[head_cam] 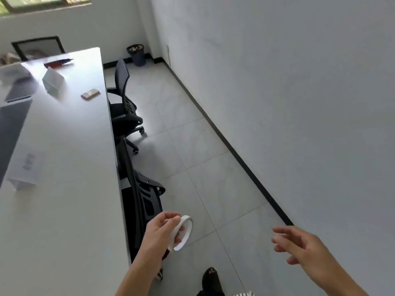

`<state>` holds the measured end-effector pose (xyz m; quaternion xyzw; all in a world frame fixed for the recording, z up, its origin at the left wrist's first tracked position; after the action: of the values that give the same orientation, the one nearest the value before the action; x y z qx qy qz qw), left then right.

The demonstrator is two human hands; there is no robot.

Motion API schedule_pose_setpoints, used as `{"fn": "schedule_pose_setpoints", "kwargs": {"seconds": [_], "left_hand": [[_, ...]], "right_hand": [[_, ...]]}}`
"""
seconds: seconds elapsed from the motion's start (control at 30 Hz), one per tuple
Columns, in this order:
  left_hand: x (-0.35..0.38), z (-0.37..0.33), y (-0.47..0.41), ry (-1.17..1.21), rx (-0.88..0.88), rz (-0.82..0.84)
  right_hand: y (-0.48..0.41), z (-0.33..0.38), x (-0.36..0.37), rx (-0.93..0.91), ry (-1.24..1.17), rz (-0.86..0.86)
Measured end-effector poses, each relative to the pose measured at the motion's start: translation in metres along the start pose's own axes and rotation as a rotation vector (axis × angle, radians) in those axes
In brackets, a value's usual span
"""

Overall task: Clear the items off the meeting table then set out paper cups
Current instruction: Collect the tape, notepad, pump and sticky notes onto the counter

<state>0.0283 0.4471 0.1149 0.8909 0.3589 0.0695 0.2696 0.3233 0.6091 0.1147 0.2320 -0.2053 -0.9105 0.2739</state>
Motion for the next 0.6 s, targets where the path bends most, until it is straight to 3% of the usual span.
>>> {"fn": "schedule_pose_setpoints", "kwargs": {"seconds": [0.23, 0.43, 0.6], "left_hand": [[0.009, -0.124, -0.107, -0.052, 0.155, -0.023], [0.002, -0.134, -0.188, -0.032, 0.053, -0.159], [0.011, -0.176, -0.257, 0.008, 0.012, -0.273]], "right_hand": [[-0.111, 0.087, -0.015, -0.067, -0.011, 0.001], [-0.234, 0.121, -0.007, -0.027, 0.031, 0.116], [-0.358, 0.193, -0.011, -0.076, 0.08, 0.192]]}}
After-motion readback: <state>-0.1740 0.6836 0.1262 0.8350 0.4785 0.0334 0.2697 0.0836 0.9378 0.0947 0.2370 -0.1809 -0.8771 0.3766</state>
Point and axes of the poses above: each hand's wrist, its own y-axis away from the middle knuckle, its own x-axis out of the palm, z = x × y, the point moved 8 cm from there along -y, towards the middle knuckle, and after that the axes turned 1 degree about -z, right-handed, at the moved point
